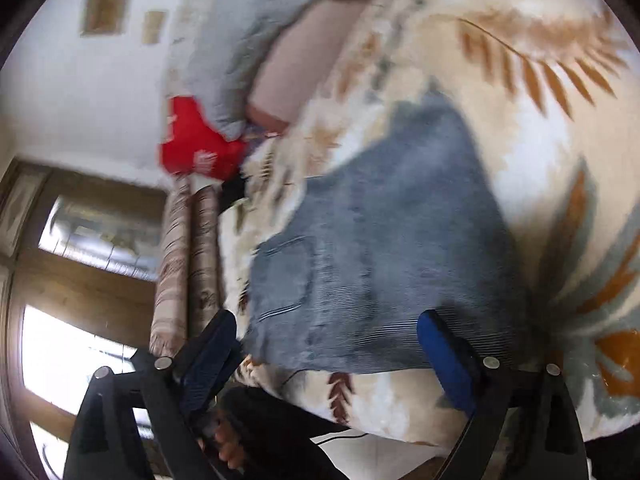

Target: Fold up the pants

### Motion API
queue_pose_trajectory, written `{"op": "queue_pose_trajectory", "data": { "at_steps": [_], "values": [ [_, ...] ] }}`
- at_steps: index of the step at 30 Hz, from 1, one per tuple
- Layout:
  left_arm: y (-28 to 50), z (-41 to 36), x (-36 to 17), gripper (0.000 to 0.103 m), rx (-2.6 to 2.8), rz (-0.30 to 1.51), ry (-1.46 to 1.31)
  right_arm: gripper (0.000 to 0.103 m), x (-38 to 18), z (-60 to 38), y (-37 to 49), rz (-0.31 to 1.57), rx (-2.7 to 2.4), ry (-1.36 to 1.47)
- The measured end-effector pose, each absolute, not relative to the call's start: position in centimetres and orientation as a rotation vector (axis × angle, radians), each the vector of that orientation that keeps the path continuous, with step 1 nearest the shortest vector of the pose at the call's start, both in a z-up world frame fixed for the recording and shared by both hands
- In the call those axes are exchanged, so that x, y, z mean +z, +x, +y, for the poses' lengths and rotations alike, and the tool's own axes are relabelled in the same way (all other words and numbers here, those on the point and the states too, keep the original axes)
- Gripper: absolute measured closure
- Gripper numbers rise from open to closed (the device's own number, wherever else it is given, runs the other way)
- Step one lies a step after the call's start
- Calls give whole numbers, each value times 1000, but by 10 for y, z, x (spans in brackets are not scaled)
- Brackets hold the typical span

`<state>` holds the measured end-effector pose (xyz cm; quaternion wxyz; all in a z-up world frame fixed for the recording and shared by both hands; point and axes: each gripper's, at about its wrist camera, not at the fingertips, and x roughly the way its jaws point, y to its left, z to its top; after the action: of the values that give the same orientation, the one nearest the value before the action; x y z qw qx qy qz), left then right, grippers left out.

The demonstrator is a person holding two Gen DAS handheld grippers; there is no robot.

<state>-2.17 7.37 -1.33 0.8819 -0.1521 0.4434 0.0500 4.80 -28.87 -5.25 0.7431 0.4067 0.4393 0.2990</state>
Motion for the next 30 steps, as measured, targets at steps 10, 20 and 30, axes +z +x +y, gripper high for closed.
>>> {"op": "queue_pose_trajectory", "data": {
  "at_steps": [10, 20, 30],
  "values": [
    [-16, 52, -4, 19, 70, 927, -276, 6, -59, -297, 47, 938, 652, 869],
    [-17, 58, -5, 19, 61, 914, -315, 7, -74, -294, 52, 1010, 597, 845],
    [-11, 71, -17, 19, -5, 896, -407, 8, -65, -275, 56, 1084, 492, 714]
  ]
}}
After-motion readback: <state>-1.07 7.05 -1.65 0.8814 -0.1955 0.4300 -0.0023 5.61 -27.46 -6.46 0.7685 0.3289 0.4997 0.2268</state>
